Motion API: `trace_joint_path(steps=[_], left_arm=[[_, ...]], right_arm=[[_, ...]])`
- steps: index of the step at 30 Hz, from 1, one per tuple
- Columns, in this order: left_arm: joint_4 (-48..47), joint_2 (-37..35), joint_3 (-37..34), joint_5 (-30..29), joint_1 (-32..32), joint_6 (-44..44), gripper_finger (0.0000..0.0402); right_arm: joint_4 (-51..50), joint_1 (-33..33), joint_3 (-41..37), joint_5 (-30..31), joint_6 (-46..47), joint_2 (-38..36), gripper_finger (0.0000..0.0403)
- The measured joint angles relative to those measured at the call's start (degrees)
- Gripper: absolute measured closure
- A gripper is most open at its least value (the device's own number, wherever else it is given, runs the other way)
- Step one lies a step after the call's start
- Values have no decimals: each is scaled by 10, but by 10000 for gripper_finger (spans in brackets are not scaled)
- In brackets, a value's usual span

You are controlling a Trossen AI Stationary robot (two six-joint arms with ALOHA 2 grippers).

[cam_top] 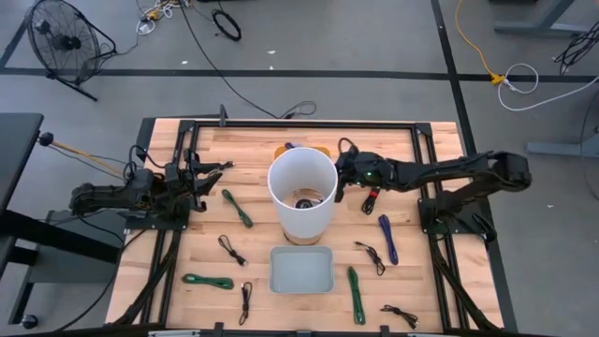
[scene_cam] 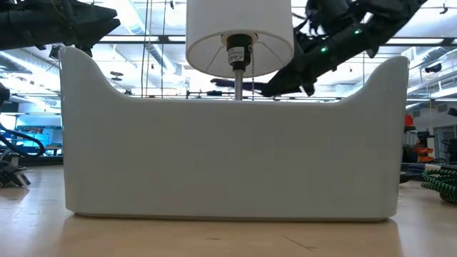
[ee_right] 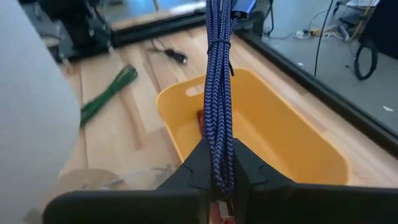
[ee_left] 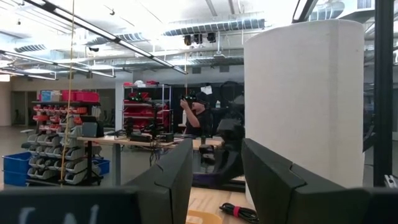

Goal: Pick & Place USB Port
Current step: Put the purple charger cable into the yellow bin

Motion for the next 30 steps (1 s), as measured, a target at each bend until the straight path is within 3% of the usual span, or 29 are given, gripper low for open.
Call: trace_joint_path(steps=[9,30], left_arm=[[-3,0,0,0,0,0,257],[-3,0,0,0,0,0,257]], right_arm=[[-41,-16,60,5,-40,85,381],[-41,-30,61,12,-47,89,368]])
